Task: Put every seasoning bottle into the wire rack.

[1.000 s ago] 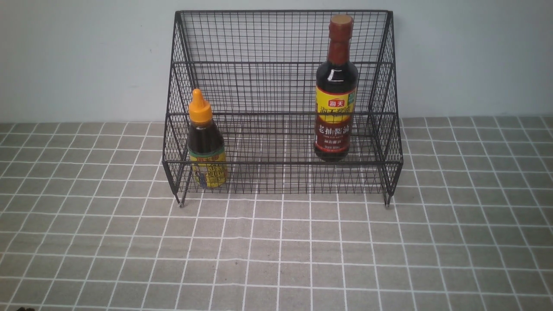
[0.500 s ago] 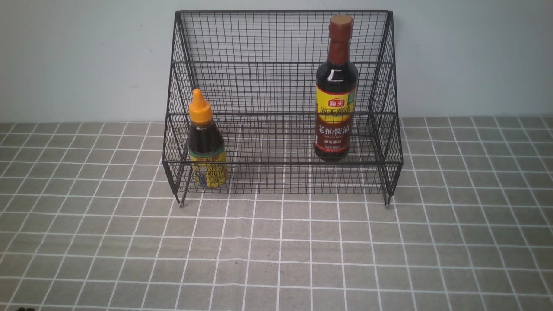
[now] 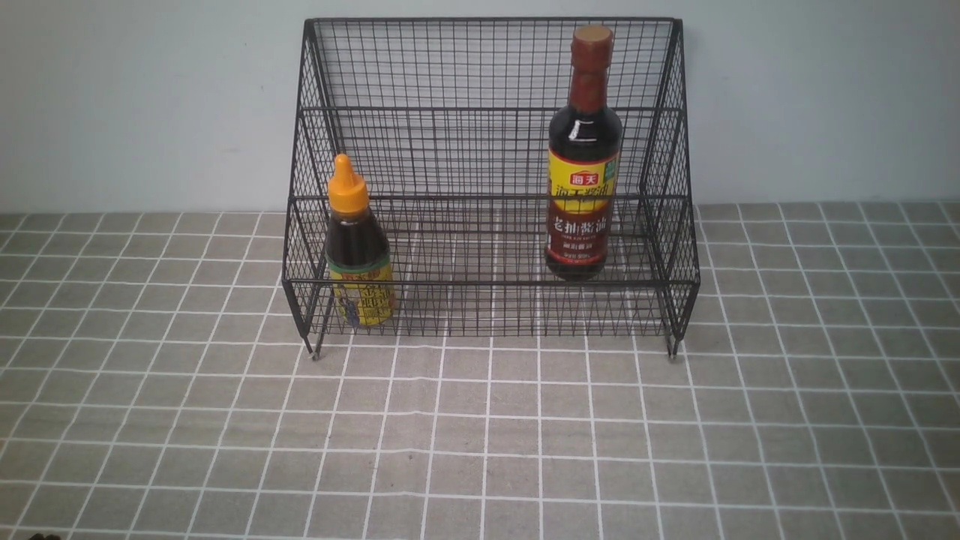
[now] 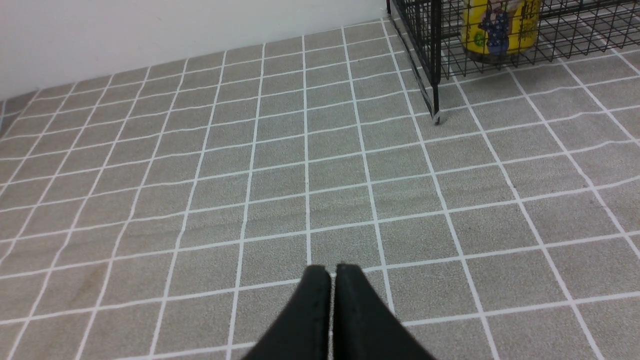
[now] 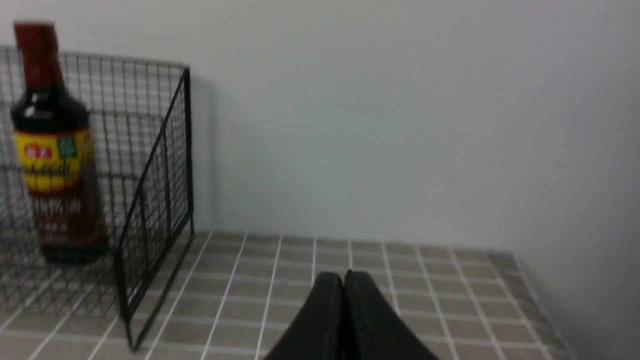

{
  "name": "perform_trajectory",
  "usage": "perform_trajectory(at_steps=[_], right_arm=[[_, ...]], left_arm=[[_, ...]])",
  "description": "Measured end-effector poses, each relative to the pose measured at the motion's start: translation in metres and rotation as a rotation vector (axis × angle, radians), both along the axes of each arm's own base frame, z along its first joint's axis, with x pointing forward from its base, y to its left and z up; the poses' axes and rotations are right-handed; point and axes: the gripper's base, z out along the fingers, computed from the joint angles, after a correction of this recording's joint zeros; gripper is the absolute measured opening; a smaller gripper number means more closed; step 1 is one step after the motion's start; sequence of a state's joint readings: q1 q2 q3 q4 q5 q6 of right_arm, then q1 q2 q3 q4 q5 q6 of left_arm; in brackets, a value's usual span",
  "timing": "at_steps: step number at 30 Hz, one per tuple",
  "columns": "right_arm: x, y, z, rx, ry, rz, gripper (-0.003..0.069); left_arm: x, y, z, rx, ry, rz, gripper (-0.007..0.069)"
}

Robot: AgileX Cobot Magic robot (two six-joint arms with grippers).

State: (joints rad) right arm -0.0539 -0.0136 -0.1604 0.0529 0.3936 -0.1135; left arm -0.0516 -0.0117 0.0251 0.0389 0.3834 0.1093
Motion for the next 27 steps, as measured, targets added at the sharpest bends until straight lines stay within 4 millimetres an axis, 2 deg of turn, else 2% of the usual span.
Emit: perform_trajectory(at_steps=[3,7,27], right_arm=[[0.006,0.002,-0.030,0.004,0.090,0.040,-0.0010],[0.009,0.002,-0.059,0.007,0.181,0.054,-0.0010],[0.010,0.002,-0.059,0.022,0.172,0.052,-0.0010]], left_arm=[[0.000,0.000,0.000,0.000,0.000,0.000,-0.0007],[0.000,0.000,0.000,0.000,0.000,0.000,-0.0007],[0.000,0.000,0.000,0.000,0.000,0.000,-0.0007]])
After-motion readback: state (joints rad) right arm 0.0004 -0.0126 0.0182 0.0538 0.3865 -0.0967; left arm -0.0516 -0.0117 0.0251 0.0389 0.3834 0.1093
